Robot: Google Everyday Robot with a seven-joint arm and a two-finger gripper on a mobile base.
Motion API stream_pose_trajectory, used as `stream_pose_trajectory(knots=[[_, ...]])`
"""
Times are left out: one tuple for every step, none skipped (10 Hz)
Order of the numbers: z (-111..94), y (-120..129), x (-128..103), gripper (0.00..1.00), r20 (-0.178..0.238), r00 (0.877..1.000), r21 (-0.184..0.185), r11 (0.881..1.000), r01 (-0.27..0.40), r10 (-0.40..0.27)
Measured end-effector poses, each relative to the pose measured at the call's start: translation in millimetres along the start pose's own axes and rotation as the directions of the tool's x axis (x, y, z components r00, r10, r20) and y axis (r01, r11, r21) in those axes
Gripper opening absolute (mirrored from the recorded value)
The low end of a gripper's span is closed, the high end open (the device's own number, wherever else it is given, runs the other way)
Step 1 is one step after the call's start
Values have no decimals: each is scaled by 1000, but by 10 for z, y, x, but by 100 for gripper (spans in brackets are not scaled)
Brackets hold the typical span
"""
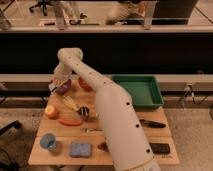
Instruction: Wipe purple bowl with towel
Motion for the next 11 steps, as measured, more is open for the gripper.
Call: stream_pose_trajectory(knots=[[-44,84,46,1,-3,1000,-7,1000,-14,14],[-81,174,108,1,-10,999,-15,999,-33,33],[-107,247,167,1,-18,998,-20,998,-53,53],[-104,319,232,1,-27,997,-26,997,-74,73],[-110,376,307,1,-39,995,-30,995,-95,94],[-126,420,431,1,-63,991,-28,992,-121,119],[-139,433,523,1,-82,988,-26,991,-132,129],[-145,421,582,1,-100,986,-22,990,-137,135],[-125,370,678,1,-123,982,-16,989,-145,142],[-105,305,746,1,-137,980,-12,989,-146,143],[-94,263,780,1,-145,980,-9,990,-143,140]])
